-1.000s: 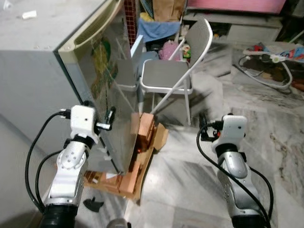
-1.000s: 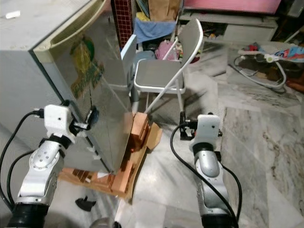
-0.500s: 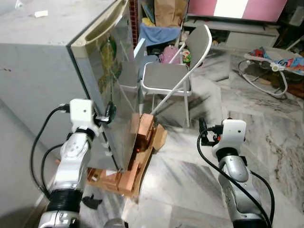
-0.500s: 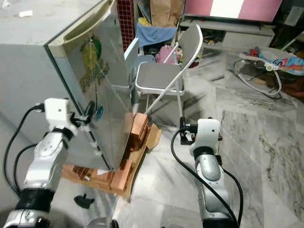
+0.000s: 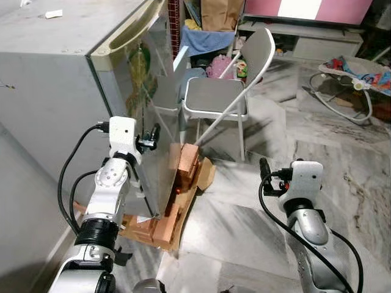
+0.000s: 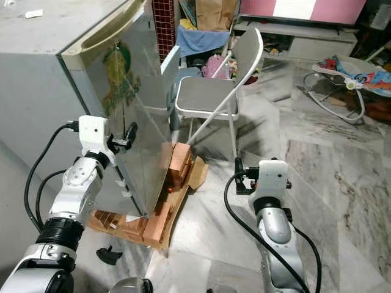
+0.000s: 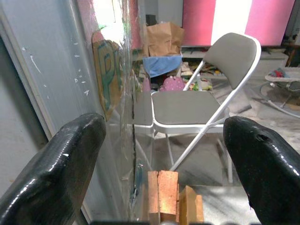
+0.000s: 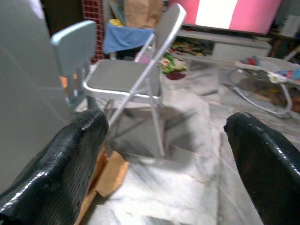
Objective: Restocking fridge
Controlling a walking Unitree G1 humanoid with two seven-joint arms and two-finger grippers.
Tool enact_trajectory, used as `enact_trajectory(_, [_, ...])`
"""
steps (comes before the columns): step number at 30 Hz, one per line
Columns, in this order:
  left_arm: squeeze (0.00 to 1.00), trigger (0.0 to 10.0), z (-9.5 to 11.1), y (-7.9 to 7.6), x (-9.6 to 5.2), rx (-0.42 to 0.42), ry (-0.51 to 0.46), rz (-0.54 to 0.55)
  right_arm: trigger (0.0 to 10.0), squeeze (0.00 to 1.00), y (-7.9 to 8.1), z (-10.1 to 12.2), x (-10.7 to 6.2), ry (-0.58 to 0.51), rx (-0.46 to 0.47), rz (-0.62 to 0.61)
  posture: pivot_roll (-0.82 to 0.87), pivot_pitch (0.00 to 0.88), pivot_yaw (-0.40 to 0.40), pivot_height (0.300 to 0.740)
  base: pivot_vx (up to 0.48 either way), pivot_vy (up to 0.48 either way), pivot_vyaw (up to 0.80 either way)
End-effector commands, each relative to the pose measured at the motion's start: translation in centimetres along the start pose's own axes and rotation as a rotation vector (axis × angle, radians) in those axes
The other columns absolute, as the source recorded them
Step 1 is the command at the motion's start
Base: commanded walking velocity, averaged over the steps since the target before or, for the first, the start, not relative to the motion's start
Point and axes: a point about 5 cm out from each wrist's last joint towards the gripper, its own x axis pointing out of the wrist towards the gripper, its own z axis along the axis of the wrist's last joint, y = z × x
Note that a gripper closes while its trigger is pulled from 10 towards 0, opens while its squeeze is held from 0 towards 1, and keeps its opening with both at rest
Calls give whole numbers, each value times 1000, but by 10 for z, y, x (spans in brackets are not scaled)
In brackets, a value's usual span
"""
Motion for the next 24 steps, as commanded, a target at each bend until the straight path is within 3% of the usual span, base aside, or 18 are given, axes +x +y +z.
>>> enact_trajectory(1, [0,10000,1,7,-5,-3,-8,24,10000,0,0,4,-1,-6,7,3,-3,67,19,740,0,0,0])
enact_trajectory(5, [0,10000,-6,8,-15,4,7,37,10000,0,1,3,0,-1,11,10,6,69,15,740,0,0,0])
enact_trajectory(8, [0,10000,-13,18,-19,4,32,90,10000,0,4,3,0,7,13,28,11,70,10,740,0,0,0])
enact_trajectory(11, [0,10000,-9,22,-11,0,35,102,10000,0,5,3,1,9,14,34,9,67,9,740,0,0,0])
enact_trajectory(17, [0,10000,0,12,9,-25,29,59,10000,0,5,4,0,9,16,33,-6,65,15,740,0,0,0])
enact_trajectory(24, [0,10000,14,-15,28,-20,4,-83,10000,0,0,5,-4,11,10,7,-24,64,25,740,0,0,0])
